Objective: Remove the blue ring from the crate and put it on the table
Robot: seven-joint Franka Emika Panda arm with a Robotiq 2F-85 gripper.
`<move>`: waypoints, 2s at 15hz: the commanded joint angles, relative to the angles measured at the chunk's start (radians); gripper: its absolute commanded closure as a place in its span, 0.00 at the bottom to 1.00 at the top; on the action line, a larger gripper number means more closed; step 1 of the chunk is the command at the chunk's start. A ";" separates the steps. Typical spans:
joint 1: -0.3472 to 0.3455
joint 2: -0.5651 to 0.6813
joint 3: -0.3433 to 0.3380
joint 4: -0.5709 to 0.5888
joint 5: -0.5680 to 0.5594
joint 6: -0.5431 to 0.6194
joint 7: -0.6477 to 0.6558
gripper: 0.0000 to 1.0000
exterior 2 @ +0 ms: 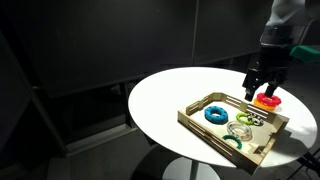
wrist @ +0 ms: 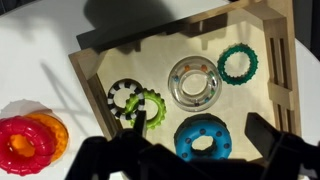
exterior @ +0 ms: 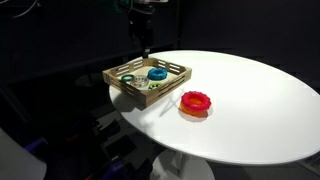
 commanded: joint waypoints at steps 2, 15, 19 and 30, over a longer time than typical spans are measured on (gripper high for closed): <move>0.012 0.005 -0.013 0.006 -0.002 -0.002 0.000 0.00; 0.053 0.127 0.007 -0.023 -0.053 0.243 0.076 0.00; 0.063 0.218 -0.010 0.002 -0.177 0.309 0.236 0.00; 0.110 0.309 -0.066 0.045 -0.276 0.313 0.408 0.00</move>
